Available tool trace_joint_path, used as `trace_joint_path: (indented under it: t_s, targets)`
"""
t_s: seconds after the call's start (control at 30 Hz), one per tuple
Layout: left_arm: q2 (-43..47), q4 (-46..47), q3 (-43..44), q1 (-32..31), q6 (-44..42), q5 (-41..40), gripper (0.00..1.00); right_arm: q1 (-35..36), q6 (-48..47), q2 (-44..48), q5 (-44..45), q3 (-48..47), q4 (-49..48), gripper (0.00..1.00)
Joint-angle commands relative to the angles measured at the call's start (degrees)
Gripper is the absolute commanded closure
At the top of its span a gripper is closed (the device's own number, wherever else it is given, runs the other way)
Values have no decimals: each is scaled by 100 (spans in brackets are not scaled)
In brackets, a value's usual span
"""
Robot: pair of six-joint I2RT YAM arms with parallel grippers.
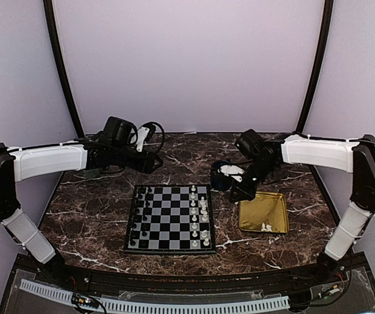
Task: Set up the chess pieces on the board
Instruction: Place the rook on the chessboard.
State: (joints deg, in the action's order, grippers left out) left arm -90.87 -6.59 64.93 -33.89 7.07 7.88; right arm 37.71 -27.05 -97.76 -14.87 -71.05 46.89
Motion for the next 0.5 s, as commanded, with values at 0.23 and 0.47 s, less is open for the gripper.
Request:
trace_joint_path:
  t_s: [0.23,0.47]
  targets:
    - [2,85,81,64,-83,-191,40,-10,769,-287,-2035,-311,-3591,87]
    - [30,174,39,92,-76,-219,40,-26,1528,-802,-1726,-23,-5144,87]
